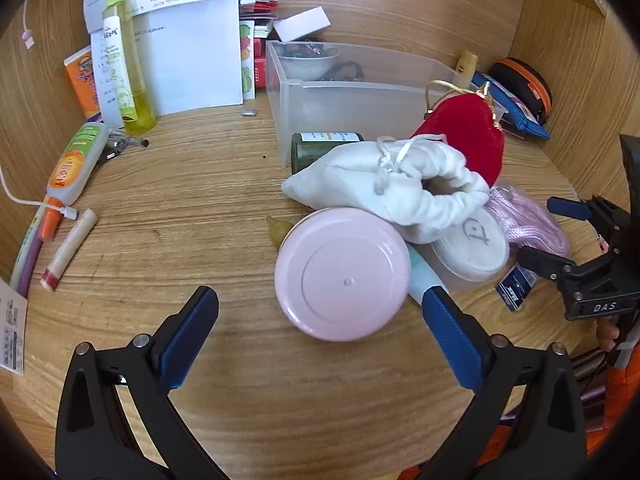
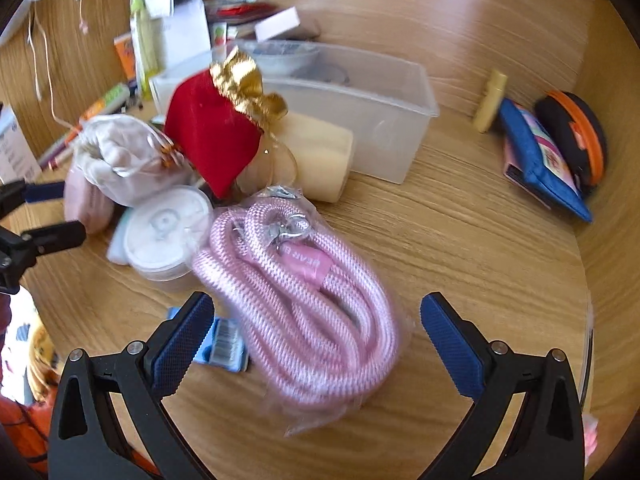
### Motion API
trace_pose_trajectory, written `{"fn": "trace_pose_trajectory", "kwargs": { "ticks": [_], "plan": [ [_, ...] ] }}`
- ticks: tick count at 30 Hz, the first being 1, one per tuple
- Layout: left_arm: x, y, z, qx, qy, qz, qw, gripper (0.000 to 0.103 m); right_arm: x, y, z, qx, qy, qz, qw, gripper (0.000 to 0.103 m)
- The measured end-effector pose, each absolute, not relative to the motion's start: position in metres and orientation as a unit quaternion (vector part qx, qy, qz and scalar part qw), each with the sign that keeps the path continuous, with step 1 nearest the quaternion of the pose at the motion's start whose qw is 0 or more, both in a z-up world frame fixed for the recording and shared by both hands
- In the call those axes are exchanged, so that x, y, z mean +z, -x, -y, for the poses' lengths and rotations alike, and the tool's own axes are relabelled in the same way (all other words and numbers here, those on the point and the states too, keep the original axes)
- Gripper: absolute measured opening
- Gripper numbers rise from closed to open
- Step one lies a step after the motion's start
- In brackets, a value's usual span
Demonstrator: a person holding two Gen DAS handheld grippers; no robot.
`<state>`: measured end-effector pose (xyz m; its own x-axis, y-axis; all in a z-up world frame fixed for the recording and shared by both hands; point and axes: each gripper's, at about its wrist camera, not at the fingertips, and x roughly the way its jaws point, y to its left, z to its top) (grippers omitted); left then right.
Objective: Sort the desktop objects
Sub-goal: 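Grasp the pink round compact with the left tool while the right tool grasps the bagged pink rope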
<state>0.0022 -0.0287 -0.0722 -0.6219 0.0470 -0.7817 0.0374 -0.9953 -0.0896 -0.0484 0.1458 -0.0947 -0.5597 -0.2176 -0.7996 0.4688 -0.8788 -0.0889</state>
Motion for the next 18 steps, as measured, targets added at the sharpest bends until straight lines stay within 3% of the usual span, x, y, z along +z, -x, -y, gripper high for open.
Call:
{"fn": "trace_pose_trajectory", "kwargs": {
  "ticks": [10, 14, 18],
  "plan": [
    [-0.078, 0.013, 0.030, 0.900, 0.434, 0.045, -0.010, 0.103, -0.107, 0.071, -0.143, -0.840, -0.454, -0.158, 0.250, 0.102],
    [-0.080, 0.017, 0.029, 0.897, 0.439, 0.043, -0.007, 0.080, -0.108, 0.071, -0.146, -0.835, -0.455, -0.150, 0.270, 0.096],
    [-0.083, 0.020, 0.030, 0.896, 0.441, 0.051, -0.003, 0.075, -0.106, 0.065, -0.148, -0.834, -0.447, -0.154, 0.284, 0.083]
  ]
}}
